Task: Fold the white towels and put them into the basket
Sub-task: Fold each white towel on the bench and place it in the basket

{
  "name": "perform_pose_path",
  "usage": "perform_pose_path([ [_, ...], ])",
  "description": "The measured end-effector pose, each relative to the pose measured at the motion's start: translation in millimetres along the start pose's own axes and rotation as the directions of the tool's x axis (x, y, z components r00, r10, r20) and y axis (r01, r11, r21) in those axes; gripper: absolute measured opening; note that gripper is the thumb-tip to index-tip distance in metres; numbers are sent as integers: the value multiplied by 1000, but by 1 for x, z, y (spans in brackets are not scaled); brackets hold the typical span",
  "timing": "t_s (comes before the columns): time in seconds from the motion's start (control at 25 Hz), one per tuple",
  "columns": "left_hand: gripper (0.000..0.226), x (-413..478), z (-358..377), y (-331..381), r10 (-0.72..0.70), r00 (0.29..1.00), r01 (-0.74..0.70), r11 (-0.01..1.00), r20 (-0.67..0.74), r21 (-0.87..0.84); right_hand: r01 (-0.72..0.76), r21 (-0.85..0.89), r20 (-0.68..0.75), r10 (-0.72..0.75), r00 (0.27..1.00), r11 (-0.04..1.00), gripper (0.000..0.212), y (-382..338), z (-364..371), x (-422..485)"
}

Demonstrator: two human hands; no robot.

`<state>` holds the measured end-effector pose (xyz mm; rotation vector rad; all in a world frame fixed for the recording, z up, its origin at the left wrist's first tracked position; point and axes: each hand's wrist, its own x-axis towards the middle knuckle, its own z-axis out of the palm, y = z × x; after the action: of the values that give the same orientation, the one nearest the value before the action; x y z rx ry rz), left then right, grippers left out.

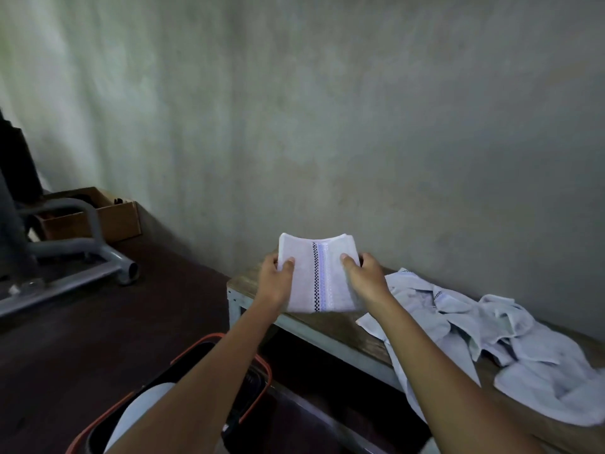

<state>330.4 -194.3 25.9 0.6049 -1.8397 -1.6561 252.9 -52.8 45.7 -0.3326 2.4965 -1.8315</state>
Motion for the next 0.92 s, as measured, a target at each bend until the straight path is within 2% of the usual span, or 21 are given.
perform_pose_path([
  [0.12,27,-25,-34,5,40,994,-39,999,-105,11,80,-7,32,-79,996,997,25,-10,13,-28],
  [0.24,27,-38,-66,2,48,985,-40,998,-166,50,97,-11,131,-95,987,995,28,-15,37,-41],
  [0.4,25,-39,-112,-20,-21,973,39,997,-230,72,108,-18,246,-101,964,994,22,-11,91,-44],
  [0.52,22,-43,-147,-54,-161,937,180,983,-311,34,46,-33,378,-30,925,998,26,10,143,-49],
  [0.64,17,-52,-175,-99,-325,865,332,942,-383,-49,-29,-78,524,66,849,997,21,46,197,-56],
  [0.72,15,-52,-191,-142,-455,800,450,886,-391,-111,-69,-168,603,158,782,983,26,78,236,-57],
  [0.8,18,-32,-206,-213,-576,692,551,811,-435,-196,-72,-292,635,249,731,954,28,133,303,-46],
  [0.92,22,-43,-203,-272,-669,622,617,739,-407,-272,-40,-376,650,294,701,926,27,180,324,-51],
])
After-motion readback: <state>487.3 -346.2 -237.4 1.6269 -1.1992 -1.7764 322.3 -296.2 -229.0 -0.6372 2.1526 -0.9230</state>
